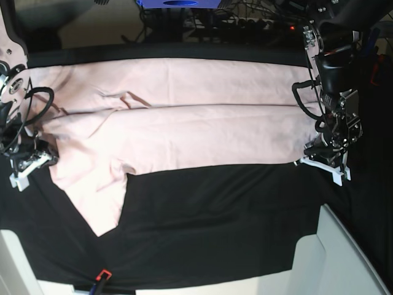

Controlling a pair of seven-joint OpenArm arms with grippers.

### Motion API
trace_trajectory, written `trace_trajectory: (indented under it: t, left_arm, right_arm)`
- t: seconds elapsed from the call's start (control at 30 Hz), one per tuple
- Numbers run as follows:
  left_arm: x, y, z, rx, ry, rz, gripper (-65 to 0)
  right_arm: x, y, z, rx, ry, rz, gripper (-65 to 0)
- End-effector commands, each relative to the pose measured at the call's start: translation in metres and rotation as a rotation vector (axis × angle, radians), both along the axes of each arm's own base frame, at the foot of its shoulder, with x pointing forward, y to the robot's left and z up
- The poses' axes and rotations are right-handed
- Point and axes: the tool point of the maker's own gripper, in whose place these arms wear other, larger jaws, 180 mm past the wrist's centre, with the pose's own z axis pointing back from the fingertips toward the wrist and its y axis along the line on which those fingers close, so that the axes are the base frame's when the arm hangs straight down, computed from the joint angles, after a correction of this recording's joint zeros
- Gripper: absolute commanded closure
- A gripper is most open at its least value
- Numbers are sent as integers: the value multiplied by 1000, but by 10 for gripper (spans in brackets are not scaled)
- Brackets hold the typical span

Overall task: Fold the T-shirt properly
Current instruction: 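Move both grippers to the ends of the folded edge and lower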

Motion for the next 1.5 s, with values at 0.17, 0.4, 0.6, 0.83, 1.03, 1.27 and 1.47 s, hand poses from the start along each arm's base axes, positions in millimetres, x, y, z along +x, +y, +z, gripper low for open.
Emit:
trace_trajectory:
  t: [0.17, 0.4, 0.6, 0.83, 1.03, 1.27, 1.47]
  left_arm:
    - [30, 10, 33, 21, -95, 7, 0]
    - [46, 13, 83, 96, -227, -25, 0]
    - [54, 13, 101, 114, -270, -32, 0]
    - [63, 14, 116, 125, -311, -33, 0]
    - [71, 14, 134, 139, -353, -37, 0]
    - [72, 13, 137, 141, -362, -37, 0]
    - [72, 13, 137, 141, -363, -37, 0]
  right_arm:
    - [22, -17, 23, -36, -78, -12, 0]
    - [39, -29, 45, -90, -143, -14, 0]
    - [52, -30, 57, -93, -174, -16, 0]
    - [69, -30, 73, -93, -214, -17, 0]
    - [78, -30, 82, -93, -235, -19, 0]
    - [95, -30, 99, -93, -293, -28, 0]
    - [108, -15, 107, -133, -309, 53, 0]
